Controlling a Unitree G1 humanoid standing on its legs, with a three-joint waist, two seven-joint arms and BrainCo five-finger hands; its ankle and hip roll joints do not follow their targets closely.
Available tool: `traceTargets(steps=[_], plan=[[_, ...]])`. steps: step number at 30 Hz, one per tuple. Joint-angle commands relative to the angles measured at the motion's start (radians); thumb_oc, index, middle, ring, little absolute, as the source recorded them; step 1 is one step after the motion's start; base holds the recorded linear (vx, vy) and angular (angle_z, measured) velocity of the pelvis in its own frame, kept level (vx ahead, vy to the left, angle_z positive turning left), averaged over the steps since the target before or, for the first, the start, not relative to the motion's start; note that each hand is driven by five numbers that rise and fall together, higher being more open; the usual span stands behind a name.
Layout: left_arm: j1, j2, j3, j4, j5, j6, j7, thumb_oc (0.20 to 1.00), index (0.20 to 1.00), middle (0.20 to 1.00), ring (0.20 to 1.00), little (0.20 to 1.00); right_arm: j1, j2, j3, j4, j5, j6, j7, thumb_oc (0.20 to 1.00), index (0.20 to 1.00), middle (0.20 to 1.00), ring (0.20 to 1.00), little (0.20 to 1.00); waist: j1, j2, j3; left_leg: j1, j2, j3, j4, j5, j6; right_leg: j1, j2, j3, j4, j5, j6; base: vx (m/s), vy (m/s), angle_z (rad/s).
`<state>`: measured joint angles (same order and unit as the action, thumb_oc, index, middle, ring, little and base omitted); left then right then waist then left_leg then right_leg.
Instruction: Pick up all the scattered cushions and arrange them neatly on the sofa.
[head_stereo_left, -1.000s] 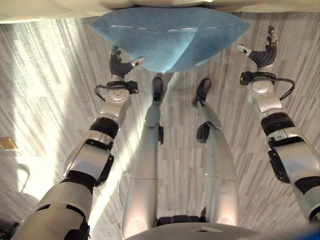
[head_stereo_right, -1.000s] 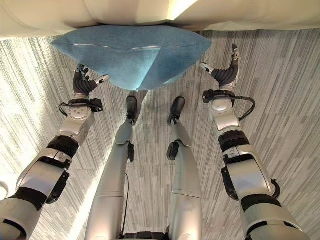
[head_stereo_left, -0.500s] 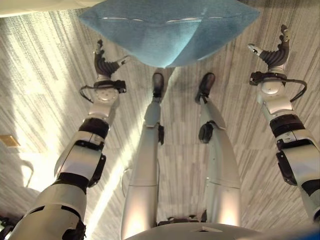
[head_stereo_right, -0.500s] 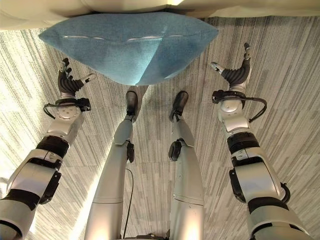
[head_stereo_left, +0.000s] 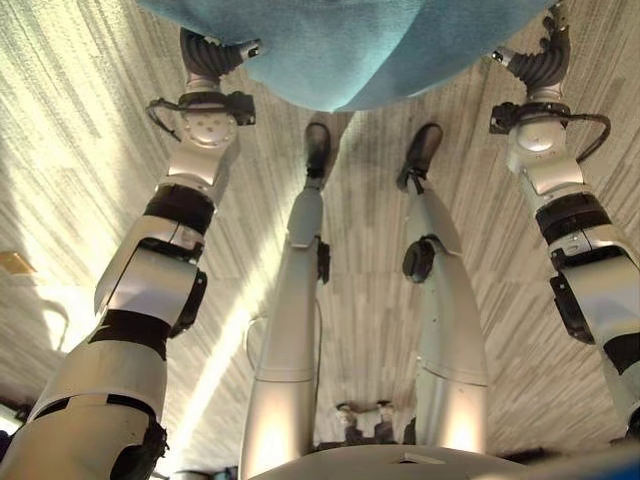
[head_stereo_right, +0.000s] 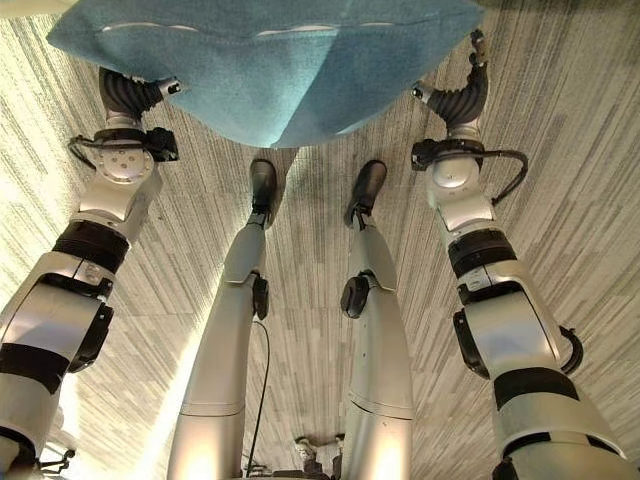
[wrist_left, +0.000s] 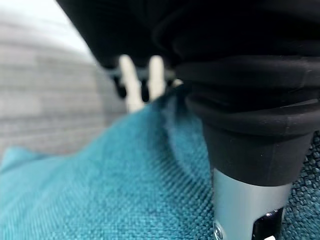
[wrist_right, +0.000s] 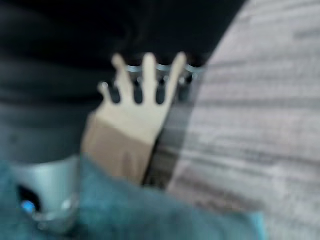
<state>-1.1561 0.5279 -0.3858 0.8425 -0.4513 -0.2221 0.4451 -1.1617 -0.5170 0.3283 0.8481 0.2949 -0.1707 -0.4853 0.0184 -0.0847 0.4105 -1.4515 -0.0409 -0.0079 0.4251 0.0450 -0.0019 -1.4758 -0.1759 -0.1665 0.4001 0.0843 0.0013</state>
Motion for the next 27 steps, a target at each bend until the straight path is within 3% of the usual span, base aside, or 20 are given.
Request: traceTargets(steps=[1, 11, 12, 13, 20, 27], plan=[[0.030, -0.063, -0.031, -0.007, -0.002, -0.052, -0.001, 1.000, 1.000, 1.000, 1.000, 1.000, 0.010, 0.066, 0.112, 0.028, 0.046, -0.059, 0.039, 1.000, 1.000, 1.000, 1.000, 1.000, -0.016, 0.038, -0.114, 0.011, 0.006, -0.113, -0.024, -0.029, -0.054, 0.021, -0.032, 0.054, 0.066, -0.090, 0.177, 0.00, 0.000, 0.00], [-0.062, -0.126, -0.078, -0.047, -0.077, -0.084, -0.007, 1.000, 1.000, 1.000, 1.000, 1.000, -0.157, 0.245, 0.272, 0.038, 0.060, -0.049, 0.082, 1.000, 1.000, 1.000, 1.000, 1.000, 0.015, 0.051, -0.127, -0.013, 0.002, -0.113, -0.024, -0.013, -0.058, -0.010, -0.028, 0.051, 0.083, -0.090, 0.174, 0.00, 0.000, 0.00], [-0.067, -0.133, -0.074, -0.068, -0.099, -0.096, -0.008, 0.865, 0.865, 0.865, 0.865, 0.865, -0.164, 0.276, 0.278, 0.025, 0.074, -0.057, 0.085, 1.000, 1.000, 1.000, 1.000, 1.000, 0.018, 0.053, -0.136, -0.008, 0.000, -0.114, -0.028, -0.012, -0.059, -0.006, -0.026, 0.051, 0.080, -0.088, 0.173, 0.00, 0.000, 0.00], [-0.069, -0.138, -0.067, -0.098, -0.125, -0.109, -0.019, 0.200, 0.200, 0.200, 0.200, 0.200, -0.169, 0.305, 0.269, 0.003, 0.103, -0.073, 0.097, 0.200, 0.200, 0.200, 0.200, 0.200, 0.020, 0.055, -0.148, 0.006, -0.002, -0.117, -0.044, -0.007, -0.061, 0.004, -0.022, 0.052, 0.074, -0.085, 0.174, 0.00, 0.000, 0.00], [-0.014, -0.145, -0.021, -0.179, -0.176, -0.147, -0.048, 0.200, 0.200, 0.200, 0.200, 0.200, -0.142, 0.304, 0.224, -0.089, 0.141, -0.117, 0.115, 0.200, 0.200, 0.200, 0.200, 0.200, 0.016, 0.058, -0.181, 0.087, 0.000, -0.114, -0.102, 0.001, -0.075, 0.085, -0.009, 0.040, 0.027, -0.081, 0.172, -0.04, -0.026, 0.05], [0.206, -0.166, 0.045, -0.338, -0.110, -0.150, -0.097, 0.200, 0.200, 0.200, 0.200, 0.200, 0.033, 0.201, 0.134, -0.216, 0.070, -0.124, 0.139, 0.200, 0.200, 0.200, 0.200, 0.200, 0.011, 0.065, -0.177, 0.301, -0.006, -0.123, -0.194, 0.015, -0.105, 0.293, 0.003, -0.002, -0.015, -0.083, 0.168, -0.05, -0.065, 0.02]])
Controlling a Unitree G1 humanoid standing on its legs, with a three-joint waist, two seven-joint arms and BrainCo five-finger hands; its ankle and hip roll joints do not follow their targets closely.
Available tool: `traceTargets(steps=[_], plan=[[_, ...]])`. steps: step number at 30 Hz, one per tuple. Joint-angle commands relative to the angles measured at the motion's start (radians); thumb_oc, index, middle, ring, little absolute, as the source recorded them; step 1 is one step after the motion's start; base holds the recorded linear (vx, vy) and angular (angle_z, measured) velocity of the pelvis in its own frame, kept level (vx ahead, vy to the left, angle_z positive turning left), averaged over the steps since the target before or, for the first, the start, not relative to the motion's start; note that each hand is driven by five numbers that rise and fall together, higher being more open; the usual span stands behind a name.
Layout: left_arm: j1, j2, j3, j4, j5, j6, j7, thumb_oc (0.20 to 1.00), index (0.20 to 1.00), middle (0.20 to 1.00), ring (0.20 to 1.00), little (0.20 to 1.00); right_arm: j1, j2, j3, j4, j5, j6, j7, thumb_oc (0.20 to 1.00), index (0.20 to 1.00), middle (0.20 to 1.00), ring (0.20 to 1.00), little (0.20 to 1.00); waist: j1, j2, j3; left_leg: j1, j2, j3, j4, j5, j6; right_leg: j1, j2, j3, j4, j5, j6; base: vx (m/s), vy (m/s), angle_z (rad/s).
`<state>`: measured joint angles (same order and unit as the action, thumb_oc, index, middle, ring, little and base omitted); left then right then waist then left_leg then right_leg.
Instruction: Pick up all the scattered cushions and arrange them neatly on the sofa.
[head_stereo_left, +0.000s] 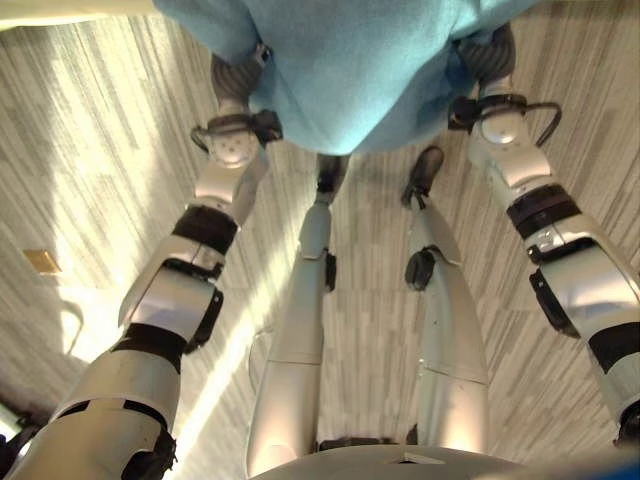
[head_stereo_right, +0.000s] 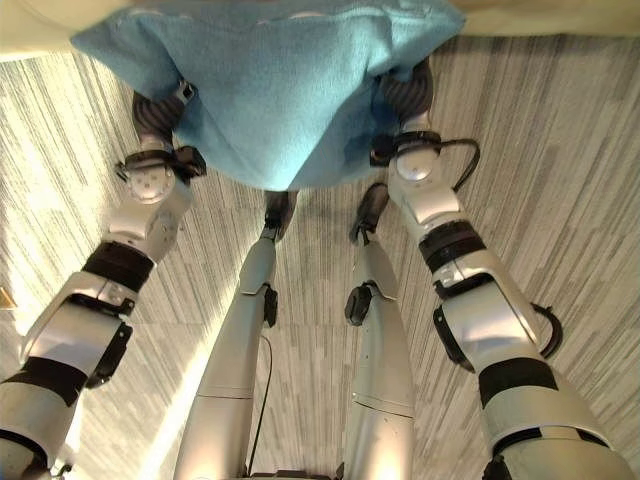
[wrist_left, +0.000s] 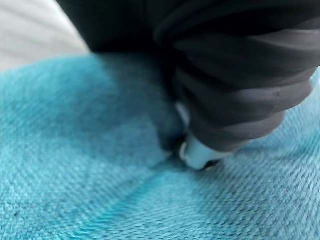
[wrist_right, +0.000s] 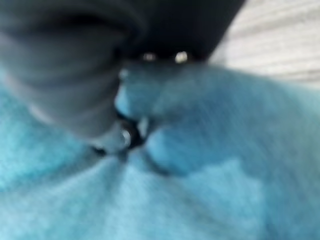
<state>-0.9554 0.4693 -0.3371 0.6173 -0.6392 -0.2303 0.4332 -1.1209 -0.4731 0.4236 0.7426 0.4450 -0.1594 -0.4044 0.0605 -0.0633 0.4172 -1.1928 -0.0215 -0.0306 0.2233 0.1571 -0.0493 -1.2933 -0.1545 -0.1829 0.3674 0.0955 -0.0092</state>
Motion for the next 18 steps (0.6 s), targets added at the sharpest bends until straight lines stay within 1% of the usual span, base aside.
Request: traceTargets(steps=[1, 4, 5, 6, 9, 10, 11, 12, 14, 15, 16, 17, 18], plan=[[0.035, -0.119, -0.003, -0.126, 0.086, -0.144, -0.093, 0.200, 0.200, 0.200, 0.200, 0.200, 0.021, 0.145, 0.029, -0.127, -0.091, -0.137, 0.065, 0.200, 0.200, 0.200, 0.200, 0.200, -0.030, 0.046, -0.179, 0.074, -0.026, -0.103, 0.001, -0.097, -0.059, 0.140, -0.021, 0.008, 0.014, -0.094, 0.178, -0.04, -0.080, 0.10], [0.124, -0.147, 0.018, -0.159, 0.095, -0.143, -0.122, 0.200, 0.200, 0.200, 0.200, 0.200, 0.118, 0.130, -0.006, -0.165, -0.125, -0.133, 0.083, 0.200, 0.200, 0.200, 0.200, 0.200, -0.029, 0.052, -0.173, 0.165, -0.034, -0.110, -0.024, -0.094, -0.065, 0.236, -0.024, -0.012, -0.011, -0.097, 0.175, 0.00, -0.119, 0.12], [0.216, -0.172, 0.030, -0.202, 0.098, -0.140, -0.154, 0.200, 0.200, 0.200, 0.200, 0.200, 0.219, 0.127, -0.044, -0.220, -0.162, -0.138, 0.095, 0.200, 0.200, 0.200, 0.200, 0.200, -0.026, 0.055, -0.176, 0.264, -0.038, -0.117, -0.055, -0.091, -0.071, 0.343, -0.026, -0.034, -0.057, -0.101, 0.172, 0.03, -0.134, 0.13], [0.220, -0.172, 0.030, -0.205, 0.098, -0.140, -0.154, 0.200, 0.200, 0.200, 0.200, 0.200, 0.223, 0.127, -0.044, -0.223, -0.163, -0.137, 0.095, 0.200, 0.200, 0.200, 0.200, 0.200, -0.027, 0.056, -0.173, 0.272, -0.037, -0.118, -0.058, -0.090, -0.071, 0.351, -0.025, -0.036, -0.061, -0.100, 0.172, 0.04, -0.152, 0.10], [0.315, -0.190, 0.040, -0.242, 0.098, -0.139, -0.182, 0.200, 0.200, 0.200, 0.200, 0.200, 0.327, 0.131, -0.073, -0.276, -0.222, -0.131, 0.088, 0.200, 0.200, 0.200, 0.200, 0.200, -0.026, 0.057, -0.182, 0.386, -0.037, -0.127, -0.099, -0.087, -0.074, 0.476, -0.014, -0.058, -0.107, -0.105, 0.168, 0.00, -0.101, 0.07], [0.376, -0.203, 0.044, -0.271, 0.094, -0.141, -0.193, 0.200, 0.200, 0.200, 0.200, 0.200, 0.402, 0.145, -0.092, -0.301, -0.232, -0.128, 0.095, 0.200, 0.200, 0.200, 0.200, 0.200, -0.023, 0.059, -0.182, 0.455, -0.036, -0.135, -0.125, -0.056, -0.074, 0.561, -0.013, -0.084, -0.151, -0.076, 0.158, -0.02, -0.167, 0.12], [0.406, -0.227, 0.043, -0.283, 0.067, -0.140, -0.203, 0.200, 0.200, 0.200, 0.200, 0.200, 0.443, 0.159, -0.105, -0.318, -0.232, -0.126, 0.093, 0.200, 0.200, 0.200, 0.200, 0.200, -0.021, 0.057, -0.188, 0.493, -0.035, -0.141, -0.140, -0.053, -0.078, 0.606, -0.007, -0.092, -0.165, -0.082, 0.156, 0.00, -0.144, 0.17], [0.430, -0.235, 0.039, -0.282, 0.065, -0.139, -0.207, 0.200, 0.200, 0.200, 0.200, 0.200, 0.466, 0.166, -0.108, -0.328, -0.236, -0.125, 0.097, 0.200, 0.200, 0.200, 0.200, 0.200, -0.020, 0.061, -0.184, 0.535, -0.032, -0.144, -0.151, -0.052, -0.078, 0.661, -0.005, -0.104, -0.185, -0.084, 0.154, 0.10, -0.192, 0.26], [0.501, -0.258, 0.018, -0.294, 0.055, -0.141, -0.213, 0.200, 0.200, 0.200, 0.200, 0.200, 0.560, 0.209, -0.102, -0.356, -0.219, -0.130, 0.115, 0.200, 0.200, 0.200, 0.200, 0.200, -0.019, 0.066, -0.196, 0.680, -0.018, -0.156, -0.204, -0.043, -0.088, 0.823, 0.013, -0.138, -0.236, -0.095, 0.142, 0.14, -0.203, 0.37], [0.502, -0.258, 0.018, -0.295, 0.055, -0.141, -0.213, 0.200, 0.200, 0.200, 0.200, 0.200, 0.560, 0.209, -0.102, -0.356, -0.219, -0.130, 0.115, 0.200, 0.200, 0.200, 0.200, 0.200, -0.019, 0.066, -0.193, 0.684, -0.018, -0.156, -0.206, -0.043, -0.088, 0.828, 0.013, -0.139, -0.238, -0.094, 0.142, 0.09, -0.142, 0.36], [0.521, -0.263, 0.014, -0.297, 0.055, -0.139, -0.217, 0.200, 0.200, 0.200, 0.200, 0.200, 0.577, 0.215, -0.103, -0.358, -0.220, -0.130, 0.114, 0.200, 0.200, 0.200, 0.200, 0.200, -0.017, 0.067, -0.193, 0.710, -0.016, -0.159, -0.211, -0.040, -0.092, 0.859, 0.017, -0.144, -0.243, -0.099, 0.137, 0.13, -0.130, 0.38], [0.558, -0.271, 0.008, -0.300, 0.055, -0.135, -0.226, 0.200, 0.200, 0.200, 0.200, 0.200, 0.617, 0.222, -0.093, -0.371, -0.219, -0.131, 0.127, 0.200, 0.200, 0.200, 0.200, 0.200, -0.017, 0.063, -0.206, 0.757, -0.012, -0.166, -0.222, -0.041, -0.096, 0.930, 0.032, -0.157, -0.277, -0.108, 0.131, 0.17, -0.178, 0.25], [0.573, -0.274, 0.006, -0.301, 0.055, -0.134, -0.231, 0.200, 0.200, 0.200, 0.200, 0.200, 0.638, 0.227, -0.091, -0.374, -0.222, -0.129, 0.133, 0.200, 0.200, 0.200, 0.200, 0.200, -0.015, 0.064, -0.213, 0.777, -0.008, -0.168, -0.224, -0.039, -0.101, 0.960, 0.035, -0.165, -0.288, -0.111, 0.129, 0.19, -0.164, 0.19]])
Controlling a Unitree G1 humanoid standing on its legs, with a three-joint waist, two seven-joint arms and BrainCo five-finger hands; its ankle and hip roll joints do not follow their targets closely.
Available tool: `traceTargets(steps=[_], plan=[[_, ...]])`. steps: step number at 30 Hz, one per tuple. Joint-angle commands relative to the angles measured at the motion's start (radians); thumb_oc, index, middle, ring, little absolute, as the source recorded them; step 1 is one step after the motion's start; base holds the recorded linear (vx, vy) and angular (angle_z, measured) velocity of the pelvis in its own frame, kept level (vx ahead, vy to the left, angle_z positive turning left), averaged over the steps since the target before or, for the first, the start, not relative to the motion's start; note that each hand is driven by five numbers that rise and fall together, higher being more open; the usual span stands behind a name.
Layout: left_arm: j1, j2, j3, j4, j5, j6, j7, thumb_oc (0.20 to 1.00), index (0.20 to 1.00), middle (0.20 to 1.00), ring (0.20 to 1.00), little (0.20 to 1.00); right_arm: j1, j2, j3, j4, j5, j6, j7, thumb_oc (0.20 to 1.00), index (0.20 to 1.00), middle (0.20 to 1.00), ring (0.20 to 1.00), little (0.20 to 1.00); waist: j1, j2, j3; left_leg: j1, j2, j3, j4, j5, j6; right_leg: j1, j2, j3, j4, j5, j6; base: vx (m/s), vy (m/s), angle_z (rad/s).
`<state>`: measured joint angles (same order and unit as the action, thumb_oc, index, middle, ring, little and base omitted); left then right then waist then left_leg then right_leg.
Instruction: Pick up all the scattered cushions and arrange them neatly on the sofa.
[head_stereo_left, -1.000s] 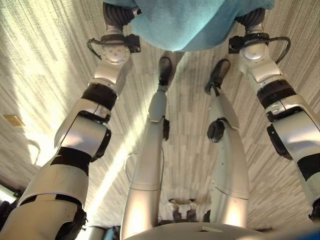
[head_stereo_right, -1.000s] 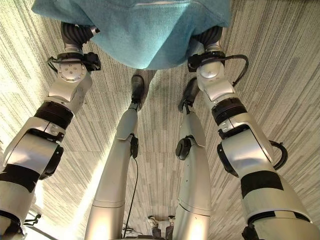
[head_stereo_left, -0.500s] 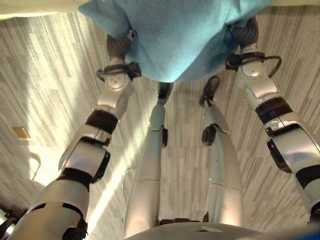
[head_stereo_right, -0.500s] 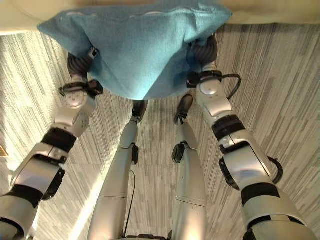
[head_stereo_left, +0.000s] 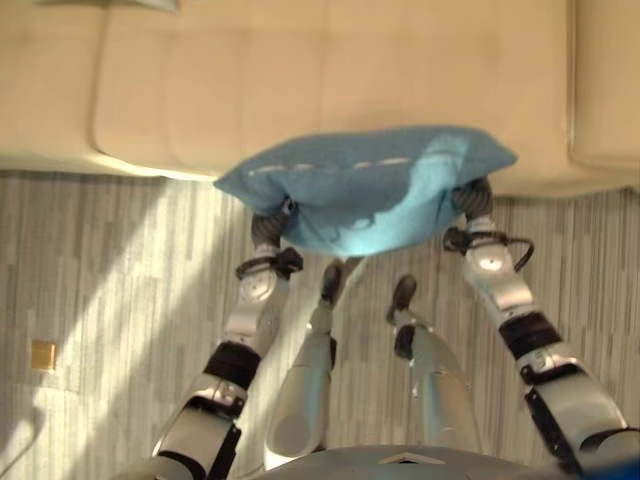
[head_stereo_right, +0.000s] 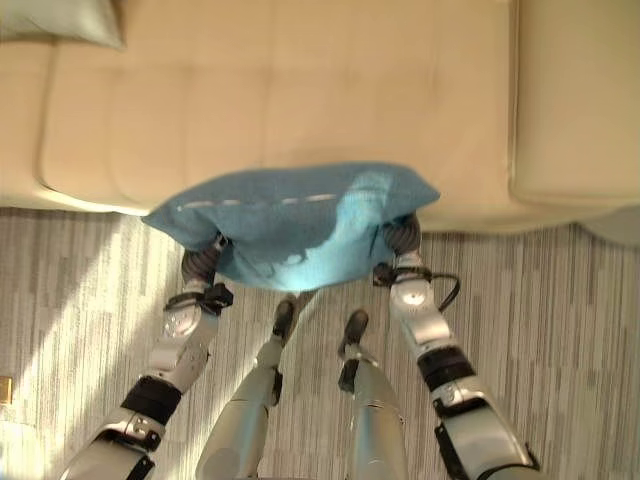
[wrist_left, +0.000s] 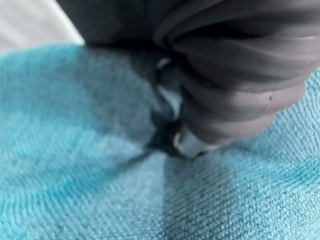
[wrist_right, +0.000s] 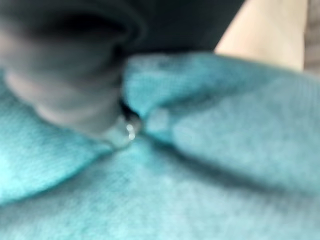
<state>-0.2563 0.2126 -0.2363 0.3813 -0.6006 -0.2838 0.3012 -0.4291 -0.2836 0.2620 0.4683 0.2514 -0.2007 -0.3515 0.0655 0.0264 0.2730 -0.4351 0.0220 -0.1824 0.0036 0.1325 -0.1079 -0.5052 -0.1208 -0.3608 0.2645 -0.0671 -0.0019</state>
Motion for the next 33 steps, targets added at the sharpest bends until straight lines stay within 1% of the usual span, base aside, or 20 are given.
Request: traceTargets(steps=[1, 5, 7, 8, 9, 10, 13, 15, 16, 18, 20, 22, 23, 24, 25, 26, 27, 29, 31, 33], plan=[[-0.112, -0.016, -0.094, -0.065, 0.016, -0.079, -0.102, 0.200, 0.200, 0.200, 0.200, 0.200, -0.035, 0.037, 0.074, -0.107, -0.027, -0.086, 0.087, 0.200, 0.200, 0.200, 0.200, 0.200, -0.020, -0.027, -0.076, 0.037, -0.046, -0.016, -0.003, -0.018, -0.043, 0.201, 0.005, 0.005, -0.191, 0.048, 0.120, 0.13, -0.097, 0.23], [-0.069, -0.011, -0.094, -0.079, 0.016, -0.075, -0.106, 0.200, 0.200, 0.200, 0.200, 0.200, 0.008, 0.024, 0.065, -0.127, -0.021, -0.080, 0.090, 0.200, 0.200, 0.200, 0.200, 0.200, -0.021, -0.038, -0.087, 0.075, -0.034, 0.022, 0.072, -0.047, -0.049, 0.321, -0.001, -0.027, -0.245, 0.041, 0.113, 0.11, -0.039, 0.22], [-0.036, -0.004, -0.092, -0.089, 0.028, -0.064, -0.113, 0.200, 0.200, 0.200, 0.200, 0.200, 0.035, 0.021, 0.055, -0.135, -0.004, -0.073, 0.099, 0.200, 0.200, 0.200, 0.200, 0.200, -0.017, -0.043, -0.109, 0.093, -0.043, 0.063, 0.075, -0.063, -0.027, 0.381, -0.003, -0.032, -0.282, 0.052, 0.120, 0.21, 0.100, 0.17], [-0.001, 0.003, -0.080, -0.109, 0.028, -0.058, -0.124, 0.200, 0.200, 0.200, 0.200, 0.200, 0.051, 0.026, 0.050, -0.145, -0.008, -0.066, 0.108, 0.200, 0.200, 0.200, 0.200, 0.200, -0.004, -0.050, -0.122, 0.101, -0.052, 0.104, 0.082, -0.094, 0.003, 0.398, 0.002, -0.008, -0.282, 0.059, 0.125, 0.23, 0.174, 0.14], [0.010, 0.007, -0.080, -0.114, 0.036, -0.056, -0.121, 0.200, 0.200, 0.200, 0.200, 0.200, 0.054, 0.029, 0.045, -0.147, -0.013, -0.068, 0.106, 0.200, 0.200, 0.200, 0.200, 0.200, -0.002, -0.055, -0.122, 0.098, -0.055, 0.101, 0.098, -0.098, 0.006, 0.412, 0.001, 0.002, -0.284, 0.059, 0.128, 0.23, 0.277, -0.31], [0.034, 0.019, -0.071, -0.138, 0.042, -0.051, -0.126, 0.200, 0.200, 0.200, 0.200, 0.200, 0.062, 0.043, 0.042, -0.147, -0.011, -0.064, 0.110, 0.200, 0.200, 0.200, 0.200, 0.200, 0.016, -0.061, -0.127, 0.125, -0.066, 0.085, 0.114, -0.127, 0.027, 0.429, -0.005, 0.026, -0.267, 0.057, 0.136, 0.21, 0.275, -0.56], [0.094, 0.044, -0.053, -0.169, 0.054, -0.042, -0.143, 0.200, 0.200, 0.200, 0.200, 0.200, 0.085, 0.060, 0.031, -0.149, -0.020, -0.062, 0.122, 0.200, 0.200, 0.200, 0.200, 0.200, 0.043, -0.062, -0.135, 0.197, -0.063, 0.114, 0.108, -0.166, 0.059, 0.437, -0.029, 0.057, -0.195, 0.064, 0.163, 0.19, 0.251, -0.89], [0.122, 0.073, -0.044, -0.171, 0.068, -0.031, -0.149, 0.200, 0.200, 0.200, 0.200, 0.200, 0.101, 0.072, 0.037, -0.166, -0.040, -0.049, 0.147, 0.200, 0.200, 0.200, 0.200, 0.200, 0.036, -0.035, -0.134, 0.272, -0.047, 0.140, 0.096, -0.188, 0.103, 0.369, -0.057, 0.106, 0.028, 0.091, 0.192, 0.21, 0.336, -0.82], [0.120, 0.074, -0.044, -0.170, 0.074, -0.032, -0.145, 0.200, 0.200, 0.200, 0.200, 0.200, 0.104, 0.074, 0.037, -0.168, -0.041, -0.049, 0.150, 0.200, 0.200, 0.200, 0.200, 0.200, 0.033, -0.032, -0.135, 0.288, -0.046, 0.141, 0.093, -0.193, 0.106, 0.358, -0.055, 0.112, 0.036, 0.083, 0.184, 0.21, 0.196, -0.55], [0.122, 0.074, -0.035, -0.174, 0.073, -0.030, -0.139, 0.200, 0.200, 0.200, 0.200, 0.200, 0.098, 0.076, 0.046, -0.165, -0.040, -0.046, 0.149, 0.200, 0.200, 0.200, 0.200, 0.200, 0.031, -0.034, -0.141, 0.320, -0.045, 0.145, 0.080, -0.205, 0.107, 0.345, -0.060, 0.096, -0.033, 0.083, 0.166, 0.20, 0.024, -0.32], [0.125, 0.076, -0.026, -0.174, 0.078, -0.028, -0.139, 0.200, 0.200, 0.200, 0.200, 0.200, 0.086, 0.072, 0.058, -0.159, -0.032, -0.044, 0.154, 0.200, 0.200, 0.200, 0.200, 0.200, 0.033, -0.042, -0.149, 0.347, -0.034, 0.155, 0.060, -0.215, 0.100, 0.332, -0.067, 0.054, -0.152, 0.118, 0.166, 0.23, -0.052, -0.23], [0.106, 0.077, -0.027, -0.166, 0.075, -0.032, -0.131, 0.200, 0.200, 0.200, 0.200, 0.200, 0.068, 0.063, 0.060, -0.151, -0.032, -0.036, 0.153, 0.200, 0.200, 0.200, 0.200, 0.200, 0.023, -0.046, -0.149, 0.383, -0.023, 0.146, 0.039, -0.220, 0.092, 0.306, -0.051, 0.067, -0.227, 0.135, 0.173, 0.31, -0.067, -0.15], [0.098, 0.076, -0.041, -0.158, 0.080, -0.034, -0.137, 0.200, 0.200, 0.200, 0.200, 0.200, 0.067, 0.062, 0.063, -0.135, -0.030, -0.036, 0.149, 0.200, 0.200, 0.200, 0.200, 0.200, 0.021, -0.064, -0.161, 0.390, -0.032, 0.123, 0.031, -0.228, 0.084, 0.323, -0.041, 0.086, -0.280, 0.151, 0.179, 0.43, -0.147, 0.39], [0.095, 0.061, -0.047, -0.157, 0.074, -0.038, -0.132, 0.200, 0.200, 0.200, 0.200, 0.200, 0.071, 0.057, 0.059, -0.134, -0.028, -0.035, 0.144, 0.200, 0.200, 0.200, 0.200, 0.200, 0.012, -0.070, -0.181, 0.407, -0.006, 0.111, 0.013, -0.225, 0.060, 0.343, -0.026, 0.085, -0.281, 0.149, 0.170, 0.48, -0.241, 0.91], [0.084, 0.052, -0.063, -0.151, 0.065, -0.040, -0.137, 0.200, 0.200, 0.200, 0.200, 0.200, 0.084, 0.046, 0.052, -0.137, -0.023, -0.040, 0.134, 0.200, 0.200, 0.200, 0.200, 0.200, 0.008, -0.076, -0.178, 0.385, 0.022, 0.097, 0.063, -0.213, 0.022, 0.377, -0.021, 0.053, -0.287, 0.134, 0.157, 0.30, -0.175, 1.24], [0.084, 0.053, -0.063, -0.151, 0.065, -0.040, -0.137, 0.200, 0.200, 0.200, 0.200, 0.200, 0.083, 0.046, 0.052, -0.137, -0.023, -0.040, 0.134, 0.200, 0.200, 0.200, 0.200, 0.200, 0.004, -0.079, -0.181, 0.379, 0.018, 0.093, 0.064, -0.209, 0.023, 0.373, -0.025, 0.050, -0.288, 0.136, 0.158, 0.20, -0.169, 1.44], [0.070, 0.051, -0.072, -0.153, 0.061, -0.042, -0.137, 0.200, 0.200, 0.200, 0.200, 0.200, 0.079, 0.042, 0.054, -0.137, -0.016, -0.046, 0.127, 0.200, 0.200, 0.200, 0.200, 0.200, 0.006, -0.083, -0.170, 0.345, 0.028, 0.090, 0.135, -0.187, 0.006, 0.390, -0.019, 0.039, -0.291, 0.129, 0.147, 0.15, -0.142, 1.21], [0.065, 0.049, -0.073, -0.154, 0.048, -0.039, -0.140, 0.200, 0.200, 0.200, 0.200, 0.200, 0.067, 0.028, 0.050, -0.134, -0.007, -0.049, 0.115, 0.200, 0.200, 0.200, 0.200, 0.200, 0.014, -0.093, -0.150, 0.251, 0.063, 0.125, 0.290, -0.153, 0.010, 0.440, -0.005, 0.020, -0.305, 0.097, 0.118, 0.18, -0.161, 0.61], [0.064, 0.048, -0.072, -0.157, 0.043, -0.037, -0.148, 0.200, 0.200, 0.200, 0.200, 0.200, 0.064, 0.023, 0.050, -0.126, -0.001, -0.048, 0.117, 0.200, 0.200, 0.200, 0.200, 0.200, 0.019, -0.102, -0.153, 0.223, 0.058, 0.168, 0.265, -0.203, 0.035, 0.464, 0.004, 0.022, -0.312, 0.077, 0.115, 0.17, -0.047, 0.17], [0.071, 0.046, -0.071, -0.152, 0.049, -0.028, -0.151, 0.200, 0.200, 0.200, 0.200, 0.200, 0.079, 0.016, 0.043, -0.130, -0.004, -0.048, 0.121, 0.200, 0.200, 0.200, 0.200, 0.200, 0.022, -0.108, -0.162, 0.195, 0.025, 0.192, 0.201, -0.197, 0.041, 0.484, 0.013, 0.020, -0.321, 0.065, 0.118, 0.20, 0.018, 0.11]])
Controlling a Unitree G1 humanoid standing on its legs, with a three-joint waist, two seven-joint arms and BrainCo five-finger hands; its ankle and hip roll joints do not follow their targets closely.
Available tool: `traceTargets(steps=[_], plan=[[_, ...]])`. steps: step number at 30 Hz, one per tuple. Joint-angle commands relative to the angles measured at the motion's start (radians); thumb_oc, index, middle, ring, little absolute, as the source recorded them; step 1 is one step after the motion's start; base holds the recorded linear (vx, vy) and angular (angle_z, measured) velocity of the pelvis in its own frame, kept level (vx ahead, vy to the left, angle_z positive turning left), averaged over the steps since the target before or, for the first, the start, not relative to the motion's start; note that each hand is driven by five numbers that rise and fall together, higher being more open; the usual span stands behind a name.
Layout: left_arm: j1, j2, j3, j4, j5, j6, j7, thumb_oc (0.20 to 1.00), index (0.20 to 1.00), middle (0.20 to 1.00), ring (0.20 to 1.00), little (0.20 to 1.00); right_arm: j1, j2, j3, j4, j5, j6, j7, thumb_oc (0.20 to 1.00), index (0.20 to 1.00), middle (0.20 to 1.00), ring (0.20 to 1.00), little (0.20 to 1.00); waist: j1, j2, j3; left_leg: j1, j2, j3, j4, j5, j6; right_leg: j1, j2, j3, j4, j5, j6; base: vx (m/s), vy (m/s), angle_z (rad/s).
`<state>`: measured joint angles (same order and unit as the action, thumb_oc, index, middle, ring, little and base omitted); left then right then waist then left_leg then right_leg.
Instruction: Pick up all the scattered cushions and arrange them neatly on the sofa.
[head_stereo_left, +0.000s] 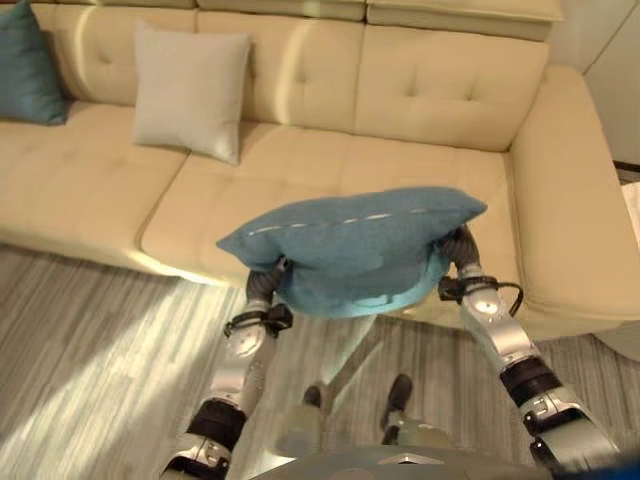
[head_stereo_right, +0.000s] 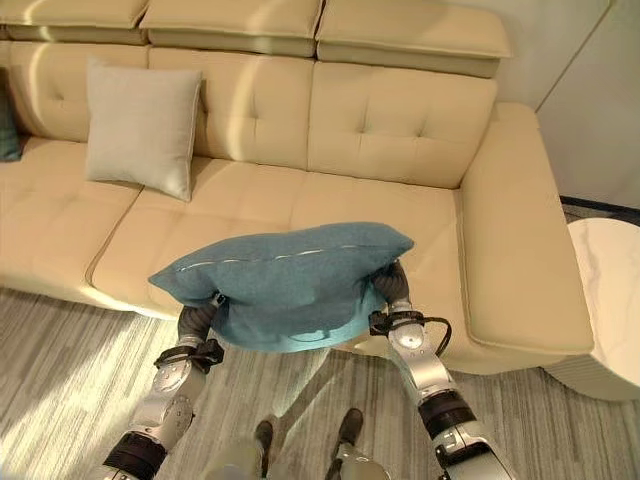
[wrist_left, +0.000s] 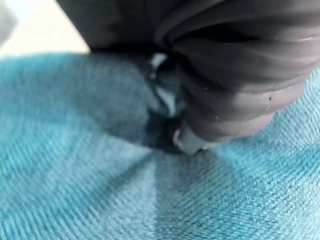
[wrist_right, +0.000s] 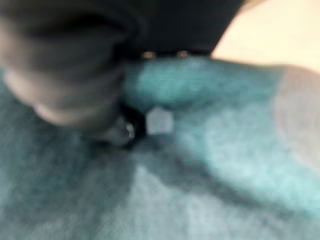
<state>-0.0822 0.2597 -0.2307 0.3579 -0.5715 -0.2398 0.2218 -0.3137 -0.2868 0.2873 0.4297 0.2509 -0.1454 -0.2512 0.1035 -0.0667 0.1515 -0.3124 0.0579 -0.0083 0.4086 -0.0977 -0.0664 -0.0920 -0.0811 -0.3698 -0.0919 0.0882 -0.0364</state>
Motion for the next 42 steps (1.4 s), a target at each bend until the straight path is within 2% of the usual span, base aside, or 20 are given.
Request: traceTargets(steps=[1, 2, 3, 5, 9, 11, 13, 15, 17, 19, 20, 21, 22, 25, 26, 31, 36, 42], plan=[[-0.103, 0.000, -0.075, -0.128, 0.023, -0.068, -0.076, 0.200, 0.200, 0.200, 0.200, 0.200, -0.032, 0.017, 0.016, -0.091, -0.005, -0.103, 0.024, 0.200, 0.200, 0.200, 0.200, 0.200, -0.008, -0.016, -0.044, 0.057, -0.026, 0.029, -0.235, 0.050, -0.001, 0.076, -0.021, 0.032, 0.034, -0.096, 0.152, 0.21, 0.043, 0.11], [-0.104, 0.002, -0.076, -0.126, 0.028, -0.065, -0.077, 0.200, 0.200, 0.200, 0.200, 0.200, -0.027, 0.016, 0.011, -0.087, -0.004, -0.104, 0.023, 0.200, 0.200, 0.200, 0.200, 0.200, -0.006, -0.012, -0.046, 0.035, -0.036, 0.039, -0.256, 0.065, -0.011, 0.092, -0.007, 0.036, 0.031, -0.113, 0.156, 0.13, 0.059, 0.02], [-0.107, 0.005, -0.075, -0.129, 0.033, -0.063, -0.079, 0.200, 0.200, 0.200, 0.200, 0.200, -0.030, 0.019, 0.004, -0.084, 0.001, -0.102, 0.024, 0.200, 0.200, 0.200, 0.200, 0.200, 0.005, -0.013, -0.043, -0.001, -0.046, 0.055, -0.263, 0.110, -0.012, 0.092, -0.002, 0.034, 0.033, -0.110, 0.150, 0.14, 0.071, -0.05], [-0.101, 0.013, -0.072, -0.139, 0.039, -0.062, -0.079, 0.200, 0.200, 0.200, 0.200, 0.200, -0.028, 0.032, 0.003, -0.085, 0.001, -0.100, 0.025, 0.200, 0.200, 0.200, 0.200, 0.200, 0.025, -0.017, -0.045, -0.016, -0.050, 0.052, -0.261, 0.127, -0.015, 0.108, 0.007, 0.048, 0.039, -0.121, 0.151, 0.14, 0.092, -0.16], [-0.072, 0.032, -0.074, -0.150, 0.047, -0.051, -0.084, 0.200, 0.200, 0.200, 0.200, 0.200, 0.000, 0.055, -0.001, -0.095, -0.009, -0.095, 0.040, 0.200, 0.200, 0.200, 0.200, 0.200, 0.026, -0.028, -0.063, 0.051, -0.061, 0.019, -0.297, 0.109, 0.007, 0.125, -0.007, 0.051, 0.095, -0.140, 0.161, 0.19, 0.133, -0.40], [-0.058, 0.046, -0.064, -0.164, 0.053, -0.046, -0.086, 0.200, 0.200, 0.200, 0.200, 0.200, 0.006, 0.071, -0.001, -0.092, -0.011, -0.096, 0.046, 0.200, 0.200, 0.200, 0.200, 0.200, 0.036, -0.030, -0.060, 0.083, -0.069, 0.017, -0.285, 0.080, 0.023, 0.127, -0.027, 0.063, 0.142, -0.144, 0.177, 0.14, 0.193, -0.03], [-0.048, 0.074, -0.052, -0.178, 0.052, -0.041, -0.090, 0.200, 0.200, 0.200, 0.200, 0.200, -0.011, 0.082, 0.005, -0.096, -0.017, -0.089, 0.061, 0.200, 0.200, 0.200, 0.200, 0.200, 0.037, -0.017, -0.050, 0.120, -0.066, 0.023, -0.278, 0.055, 0.053, 0.080, -0.063, 0.086, 0.285, -0.125, 0.197, 0.10, 0.191, -0.14], [-0.050, 0.080, -0.052, -0.180, 0.065, -0.043, -0.094, 0.200, 0.200, 0.200, 0.200, 0.200, -0.018, 0.092, 0.003, -0.104, -0.021, -0.090, 0.068, 0.200, 0.200, 0.200, 0.200, 0.200, 0.032, -0.001, -0.051, 0.131, -0.059, 0.031, -0.276, 0.040, 0.067, 0.037, -0.080, 0.107, 0.352, -0.116, 0.207, 0.04, 0.115, -0.21], [-0.060, 0.074, -0.054, -0.175, 0.074, -0.048, -0.085, 0.200, 0.200, 0.200, 0.200, 0.200, -0.031, 0.096, 0.007, -0.100, -0.024, -0.090, 0.069, 0.200, 0.200, 0.200, 0.200, 0.200, 0.017, 0.007, -0.053, 0.153, -0.067, 0.025, -0.284, 0.033, 0.073, 0.022, -0.081, 0.137, 0.301, -0.117, 0.196, 0.09, 0.042, -0.13], [-0.063, 0.071, -0.054, -0.177, 0.074, -0.053, -0.086, 0.200, 0.200, 0.200, 0.200, 0.200, -0.048, 0.089, 0.013, -0.091, -0.021, -0.089, 0.065, 0.200, 0.200, 0.200, 0.200, 0.200, 0.010, 0.015, -0.059, 0.164, -0.065, 0.026, -0.297, 0.029, 0.069, 0.009, -0.100, 0.156, 0.216, -0.087, 0.195, 0.08, -0.023, -0.06], [-0.063, 0.070, -0.054, -0.177, 0.074, -0.054, -0.086, 0.200, 0.200, 0.200, 0.200, 0.200, -0.049, 0.088, 0.013, -0.091, -0.021, -0.089, 0.065, 0.200, 0.200, 0.200, 0.200, 0.200, 0.010, 0.016, -0.058, 0.166, -0.064, 0.026, -0.298, 0.028, 0.069, 0.012, -0.098, 0.156, 0.213, -0.085, 0.195, 0.13, -0.072, -0.10], [-0.074, 0.070, -0.052, -0.175, 0.070, -0.060, -0.085, 0.200, 0.200, 0.200, 0.200, 0.200, -0.053, 0.079, 0.010, -0.090, -0.024, -0.080, 0.065, 0.200, 0.200, 0.200, 0.200, 0.200, -0.001, 0.013, -0.059, 0.178, -0.065, 0.027, -0.306, 0.022, 0.064, 0.006, -0.111, 0.161, 0.132, -0.061, 0.200, 0.14, -0.073, -0.08], [-0.068, 0.069, -0.053, -0.181, 0.080, -0.056, -0.087, 0.200, 0.200, 0.200, 0.200, 0.200, -0.053, 0.079, 0.011, -0.087, -0.025, -0.082, 0.069, 0.200, 0.200, 0.200, 0.200, 0.200, -0.001, 0.008, -0.062, 0.185, -0.069, 0.030, -0.309, 0.020, 0.060, 0.015, -0.114, 0.159, 0.106, -0.043, 0.208, 0.19, -0.101, -0.03], [-0.059, 0.059, -0.044, -0.183, 0.075, -0.064, -0.083, 0.200, 0.200, 0.200, 0.200, 0.200, -0.051, 0.076, 0.012, -0.088, -0.025, -0.082, 0.068, 0.200, 0.200, 0.200, 0.200, 0.200, -0.006, 0.011, -0.076, 0.206, -0.057, 0.031, -0.341, 0.029, 0.050, 0.025, -0.102, 0.151, 0.083, -0.029, 0.212, 0.14, -0.073, 0.04], [-0.059, 0.051, -0.044, -0.177, 0.069, -0.066, -0.085, 0.200, 0.200, 0.200, 0.200, 0.200, -0.043, 0.063, 0.012, -0.091, -0.027, -0.082, 0.067, 0.200, 0.200, 0.200, 0.200, 0.200, -0.013, 0.011, -0.091, 0.230, -0.044, 0.028, -0.377, 0.038, 0.037, 0.044, -0.088, 0.149, 0.045, -0.026, 0.210, 0.17, -0.111, 0.07], [-0.069, 0.034, -0.041, -0.163, 0.061, -0.057, -0.070, 0.200, 0.200, 0.200, 0.200, 0.200, -0.015, 0.034, 0.000, -0.104, -0.022, -0.074, 0.065, 0.200, 0.200, 0.200, 0.200, 0.200, -0.029, 0.010, -0.106, 0.289, -0.009, 0.021, -0.453, 0.069, 0.000, 0.100, -0.056, 0.105, 0.005, -0.048, 0.199, 0.16, -0.107, 0.23], [-0.070, 0.032, -0.027, -0.168, 0.069, -0.052, -0.052, 0.200, 0.200, 0.200, 0.200, 0.200, 0.005, 0.019, -0.016, -0.132, -0.032, -0.071, 0.054, 0.200, 0.200, 0.200, 0.200, 0.200, -0.040, 0.009, -0.113, 0.321, 0.008, 0.028, -0.489, 0.083, -0.015, 0.119, -0.042, 0.098, 0.005, -0.073, 0.195, 0.10, -0.037, -0.05], [-0.181, 0.054, -0.017, -0.151, 0.079, -0.062, 0.007, 0.200, 0.200, 0.200, 0.200, 0.200, -0.087, 0.000, -0.004, -0.136, -0.062, -0.064, -0.001, 0.200, 0.200, 0.200, 0.200, 0.200, -0.053, 0.013, -0.098, 0.289, 0.019, 0.033, -0.496, 0.093, -0.023, 0.086, -0.036, 0.098, 0.005, -0.073, 0.195, 0.01, -0.003, 0.00]])
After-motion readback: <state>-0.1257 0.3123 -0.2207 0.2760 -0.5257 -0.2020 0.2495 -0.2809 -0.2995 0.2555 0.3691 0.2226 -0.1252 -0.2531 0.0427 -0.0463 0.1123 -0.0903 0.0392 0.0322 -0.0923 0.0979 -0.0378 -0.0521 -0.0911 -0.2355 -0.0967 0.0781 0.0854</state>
